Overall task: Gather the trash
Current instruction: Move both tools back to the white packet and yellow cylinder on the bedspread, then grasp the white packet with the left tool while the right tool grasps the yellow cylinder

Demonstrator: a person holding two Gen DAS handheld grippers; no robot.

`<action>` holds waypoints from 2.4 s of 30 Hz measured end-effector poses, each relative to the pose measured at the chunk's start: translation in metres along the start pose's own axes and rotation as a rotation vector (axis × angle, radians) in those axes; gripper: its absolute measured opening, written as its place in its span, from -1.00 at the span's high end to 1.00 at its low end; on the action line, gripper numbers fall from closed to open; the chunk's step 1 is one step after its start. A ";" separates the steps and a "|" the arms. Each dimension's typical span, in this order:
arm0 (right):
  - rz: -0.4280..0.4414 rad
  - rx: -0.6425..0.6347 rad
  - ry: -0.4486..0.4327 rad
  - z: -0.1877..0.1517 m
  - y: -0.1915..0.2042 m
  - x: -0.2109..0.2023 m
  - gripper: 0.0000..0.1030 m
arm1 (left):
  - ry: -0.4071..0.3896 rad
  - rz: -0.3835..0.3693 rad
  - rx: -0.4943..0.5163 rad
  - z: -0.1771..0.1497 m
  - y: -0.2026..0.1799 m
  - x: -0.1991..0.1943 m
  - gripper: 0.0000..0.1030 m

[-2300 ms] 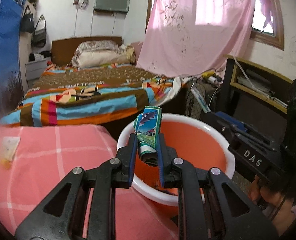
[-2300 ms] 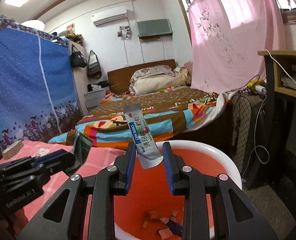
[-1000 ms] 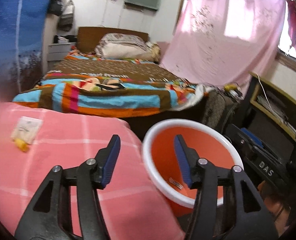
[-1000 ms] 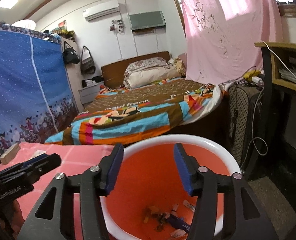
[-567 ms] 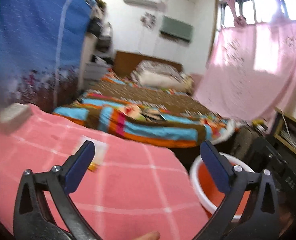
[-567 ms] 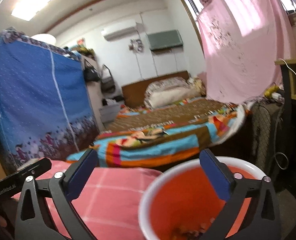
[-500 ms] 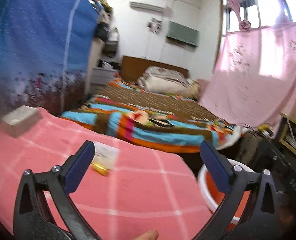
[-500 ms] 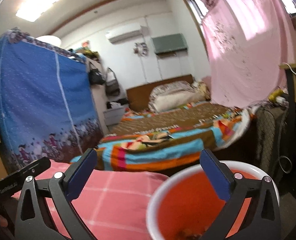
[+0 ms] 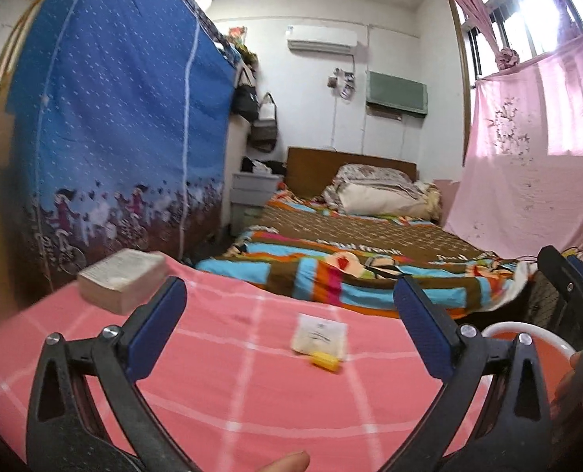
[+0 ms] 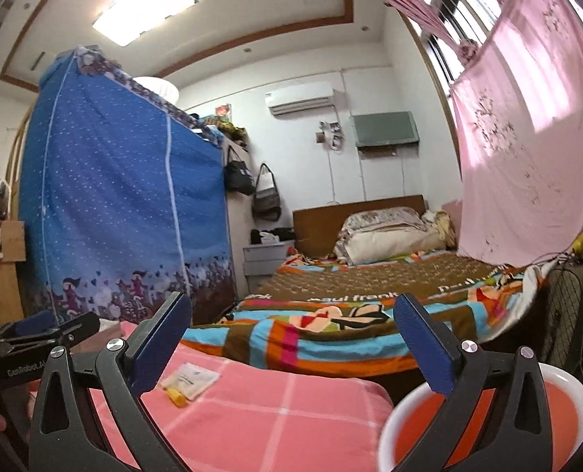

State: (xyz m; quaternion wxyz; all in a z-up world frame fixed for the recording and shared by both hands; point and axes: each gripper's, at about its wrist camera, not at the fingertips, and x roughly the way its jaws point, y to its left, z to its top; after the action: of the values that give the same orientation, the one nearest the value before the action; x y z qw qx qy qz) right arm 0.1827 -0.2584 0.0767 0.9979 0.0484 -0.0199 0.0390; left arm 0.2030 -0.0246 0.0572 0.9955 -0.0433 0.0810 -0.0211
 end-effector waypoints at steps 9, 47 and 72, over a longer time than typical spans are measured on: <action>0.032 -0.036 0.040 -0.013 0.030 0.027 -1.00 | -0.077 0.069 0.074 -0.003 0.025 -0.004 -1.00; 0.367 -0.262 0.767 -0.091 0.112 0.133 0.70 | 0.567 0.018 -0.146 -0.043 0.078 0.091 -0.31; 0.163 -0.152 0.750 -0.080 0.023 0.122 0.71 | 0.716 -0.223 0.121 -0.036 -0.030 0.164 -0.40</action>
State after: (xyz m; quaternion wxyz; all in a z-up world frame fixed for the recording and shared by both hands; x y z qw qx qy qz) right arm 0.3058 -0.2186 0.0041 0.9302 -0.0452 0.3398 0.1314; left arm 0.3577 -0.0659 -0.0017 0.8966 0.0170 0.4171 -0.1477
